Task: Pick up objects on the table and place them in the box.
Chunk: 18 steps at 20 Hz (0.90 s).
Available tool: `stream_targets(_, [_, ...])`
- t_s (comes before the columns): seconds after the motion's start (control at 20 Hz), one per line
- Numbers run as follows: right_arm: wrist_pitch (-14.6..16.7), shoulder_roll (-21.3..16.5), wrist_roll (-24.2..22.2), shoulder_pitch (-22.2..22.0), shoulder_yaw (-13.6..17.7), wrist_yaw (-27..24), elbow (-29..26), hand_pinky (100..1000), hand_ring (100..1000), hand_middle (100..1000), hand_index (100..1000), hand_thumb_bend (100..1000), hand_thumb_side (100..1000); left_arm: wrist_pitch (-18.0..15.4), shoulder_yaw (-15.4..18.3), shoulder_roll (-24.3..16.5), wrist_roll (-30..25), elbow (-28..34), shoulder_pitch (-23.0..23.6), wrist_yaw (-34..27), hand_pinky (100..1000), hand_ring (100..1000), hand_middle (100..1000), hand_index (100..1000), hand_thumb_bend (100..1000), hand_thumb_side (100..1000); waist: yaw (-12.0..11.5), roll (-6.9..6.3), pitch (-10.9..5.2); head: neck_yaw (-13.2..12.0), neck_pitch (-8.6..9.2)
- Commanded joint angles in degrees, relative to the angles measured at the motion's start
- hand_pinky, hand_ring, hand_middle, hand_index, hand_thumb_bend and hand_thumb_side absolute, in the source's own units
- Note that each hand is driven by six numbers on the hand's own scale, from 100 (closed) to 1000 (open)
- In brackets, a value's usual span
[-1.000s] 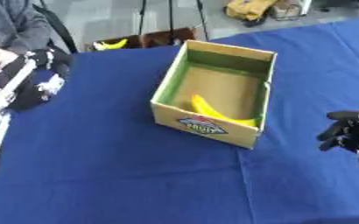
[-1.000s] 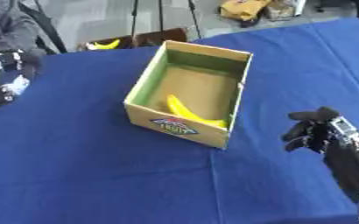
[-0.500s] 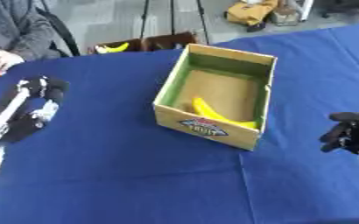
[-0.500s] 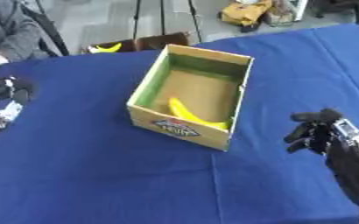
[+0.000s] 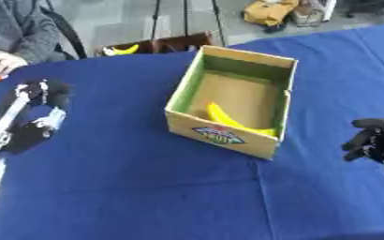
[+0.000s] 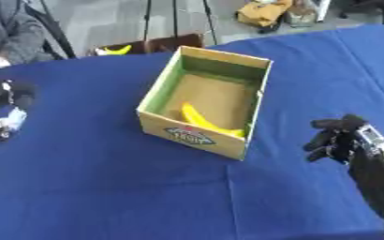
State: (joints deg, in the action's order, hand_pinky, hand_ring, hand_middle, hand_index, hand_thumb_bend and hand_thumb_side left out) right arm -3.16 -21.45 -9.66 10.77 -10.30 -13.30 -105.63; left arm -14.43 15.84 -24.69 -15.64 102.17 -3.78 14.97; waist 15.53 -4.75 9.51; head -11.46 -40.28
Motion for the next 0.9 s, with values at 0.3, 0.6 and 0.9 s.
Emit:
stream_targets(0.3, [0.08, -0.36, 0.07, 0.36, 0.28, -0.38, -0.84, 555, 607, 514, 756, 100, 1000, 0.92, 1.05, -0.85, -0.26, 1.33, -0.14, -0.73, 558, 596, 613, 760, 100, 362, -0.14, 0.44, -0.8, -0.02, -0.09])
stream_targets(0.6, [0.07, -0.33, 0.09, 0.37, 0.3, -0.39, -0.84, 556, 606, 514, 756, 100, 1000, 0.5, 1.42, -0.99, 0.26, 1.87, -0.14, 0.28, 575, 614, 634, 787, 100, 466, -0.23, 0.42, -0.77, 0.02, -0.11])
stream_targets(0.9, [0.04, -0.34, 0.1, 0.33, 0.25, -0.39, -0.83, 556, 606, 514, 757, 100, 1000, -2.14, 2.59, -2.09, -1.78, 2.92, 0.03, 6.13, 608, 642, 667, 816, 372, 496, -0.34, 0.42, -0.81, 0.04, -0.13])
